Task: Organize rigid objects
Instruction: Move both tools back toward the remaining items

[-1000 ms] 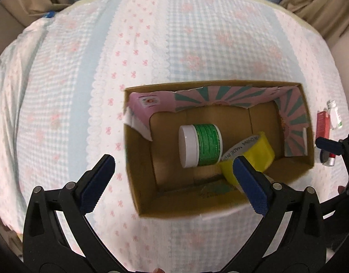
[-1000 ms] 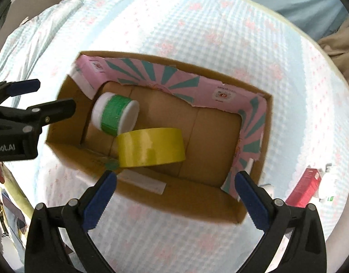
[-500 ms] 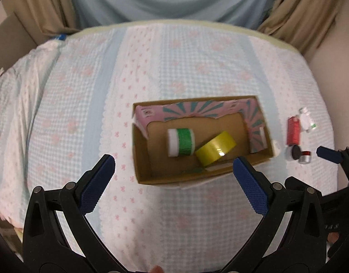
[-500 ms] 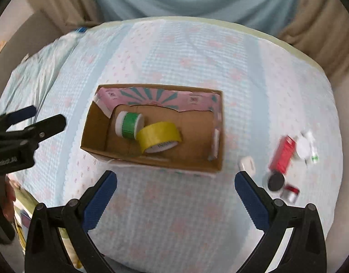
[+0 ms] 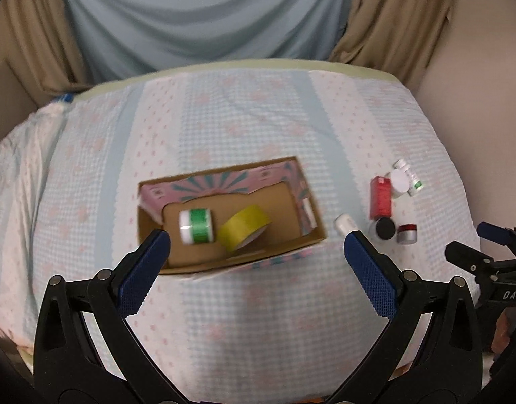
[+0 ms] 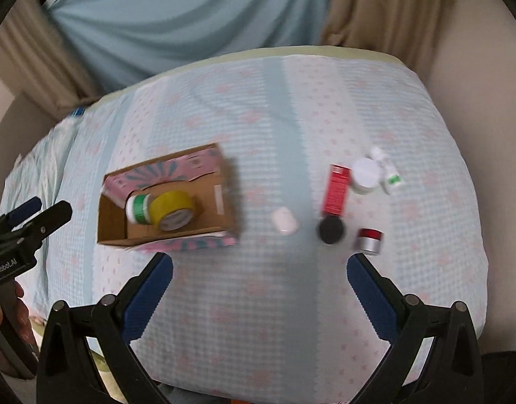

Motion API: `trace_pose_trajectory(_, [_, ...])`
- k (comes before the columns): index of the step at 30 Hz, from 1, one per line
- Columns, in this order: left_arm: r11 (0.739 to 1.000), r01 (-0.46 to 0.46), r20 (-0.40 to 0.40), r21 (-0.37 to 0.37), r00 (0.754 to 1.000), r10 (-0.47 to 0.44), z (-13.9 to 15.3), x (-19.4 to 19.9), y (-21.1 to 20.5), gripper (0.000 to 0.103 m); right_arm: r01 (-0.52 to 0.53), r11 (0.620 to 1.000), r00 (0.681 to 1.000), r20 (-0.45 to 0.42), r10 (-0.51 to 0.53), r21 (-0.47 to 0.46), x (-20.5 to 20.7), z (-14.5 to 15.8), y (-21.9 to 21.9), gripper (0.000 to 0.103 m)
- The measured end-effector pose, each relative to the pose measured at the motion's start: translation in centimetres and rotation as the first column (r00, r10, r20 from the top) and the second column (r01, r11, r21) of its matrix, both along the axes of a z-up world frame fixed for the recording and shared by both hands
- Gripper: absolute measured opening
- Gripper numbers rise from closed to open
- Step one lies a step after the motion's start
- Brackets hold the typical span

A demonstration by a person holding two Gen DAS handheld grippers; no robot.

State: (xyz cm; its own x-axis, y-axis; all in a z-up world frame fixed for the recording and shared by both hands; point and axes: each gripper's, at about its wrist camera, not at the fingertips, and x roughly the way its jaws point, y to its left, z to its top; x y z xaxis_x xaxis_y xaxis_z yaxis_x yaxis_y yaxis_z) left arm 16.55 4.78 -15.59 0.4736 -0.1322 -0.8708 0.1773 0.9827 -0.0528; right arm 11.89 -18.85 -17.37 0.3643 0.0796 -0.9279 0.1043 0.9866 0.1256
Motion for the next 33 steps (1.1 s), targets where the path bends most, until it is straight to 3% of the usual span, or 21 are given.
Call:
trace_pose_trajectory(7, [1.000, -0.004, -0.022, -0.013, 1.000, 0.004, -0.2, 0.0, -9.1, 0.103, 0.058, 0.998, 0.998, 0.016, -0.058, 0.027, -1.3, -0.6, -9.4, 0.103])
trace_pose_trajectory(14, [0.999, 0.047, -0.071, -0.019, 0.996, -0.048, -3.2, 2.0, -18.6, 0.103, 0.042, 0.997, 0.999, -0.029, -0.040, 0.068, -0.9, -4.3, -16.7, 0.103])
trace_pose_trajectory(21, [0.992, 0.124, -0.163, 0.017, 0.979, -0.120, -9.1, 5.7, -25.9, 0.103, 0.081, 0.986, 0.993, -0.097, -0.068, 0.144, 0.1, -10.0, -20.2, 0.103])
trace_pose_trajectory(28, [0.977, 0.208, -0.259, 0.043, 0.947, -0.190, -15.9, 9.2, -30.5, 0.103, 0.174, 0.960, 0.978, -0.155, -0.142, 0.219, 1.9, -16.6, -21.9, 0.099])
trace_pose_trajectory(33, [0.966, 0.247, -0.338, 0.076, 0.918, -0.208, -21.1, 11.3, -32.6, 0.103, 0.219, 0.951, 0.963, -0.203, -0.175, 0.219, 2.6, -20.5, -21.6, 0.099])
